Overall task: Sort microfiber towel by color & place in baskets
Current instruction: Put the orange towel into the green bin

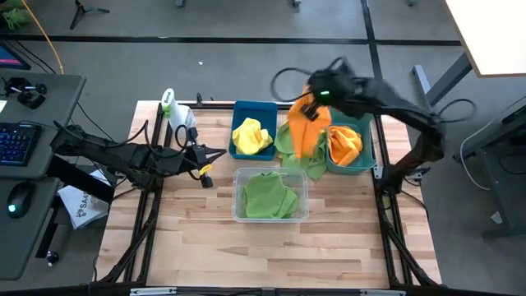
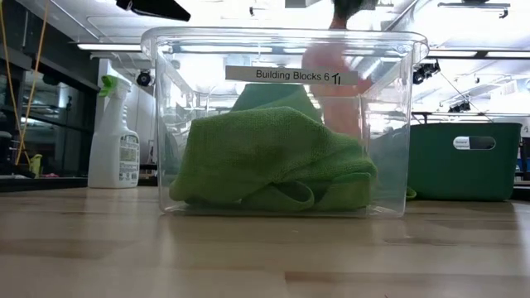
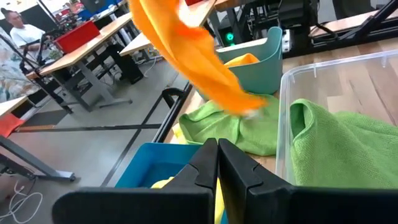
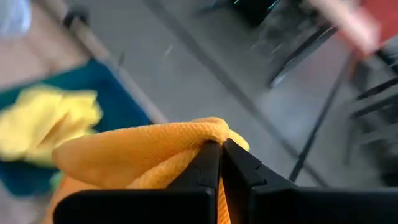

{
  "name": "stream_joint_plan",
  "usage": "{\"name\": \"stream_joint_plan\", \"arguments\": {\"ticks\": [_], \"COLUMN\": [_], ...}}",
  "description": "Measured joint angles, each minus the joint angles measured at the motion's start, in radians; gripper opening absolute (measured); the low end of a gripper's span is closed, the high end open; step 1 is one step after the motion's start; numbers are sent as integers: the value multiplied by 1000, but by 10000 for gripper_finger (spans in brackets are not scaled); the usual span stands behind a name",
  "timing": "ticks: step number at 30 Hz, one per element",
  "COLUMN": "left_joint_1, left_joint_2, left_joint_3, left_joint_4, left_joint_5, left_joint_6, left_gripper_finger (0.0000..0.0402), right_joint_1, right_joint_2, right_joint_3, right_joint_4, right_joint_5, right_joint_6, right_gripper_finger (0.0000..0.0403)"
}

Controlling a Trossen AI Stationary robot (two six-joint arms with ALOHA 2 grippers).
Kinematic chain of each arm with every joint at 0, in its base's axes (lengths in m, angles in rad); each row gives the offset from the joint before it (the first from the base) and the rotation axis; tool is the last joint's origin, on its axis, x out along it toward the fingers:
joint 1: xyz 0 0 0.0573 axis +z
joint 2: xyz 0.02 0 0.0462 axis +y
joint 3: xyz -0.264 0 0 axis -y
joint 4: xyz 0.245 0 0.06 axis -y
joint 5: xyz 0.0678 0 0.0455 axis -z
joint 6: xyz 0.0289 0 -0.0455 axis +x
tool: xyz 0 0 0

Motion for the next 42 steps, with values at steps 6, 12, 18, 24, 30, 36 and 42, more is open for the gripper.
{"name": "stream_joint_plan", "arguments": {"ticks": [6,12,18,24,30,36,42], "left_joint_1": [0,0,-1,0,0,0,0], "left_joint_2": [0,1,1,1,1,1,1], "left_joint_3": [0,0,0,0,0,0,0], "left_joint_4": [0,46,138,153,153,153,152], "left_joint_5": [0,46,116,114,114,113,113], "left_joint_6": [-2,-10,43,59,59,58,58], "left_gripper_finger": [1,1,1,1,1,1,1], "right_joint_1": [57,40,19,-39,-105,-168,-228], "right_joint_2": [-92,-145,-211,-272,-327,-375,-400], "right_joint_3": [215,265,121,-70,-315,-586,-834], "right_joint_4": [-103,-376,-372,-372,-325,-175,-28], "right_joint_5": [179,191,138,187,164,1,-221], "right_joint_6": [23,204,237,253,285,267,226], "right_gripper_finger": [1,0,0,0,0,0,0]}}
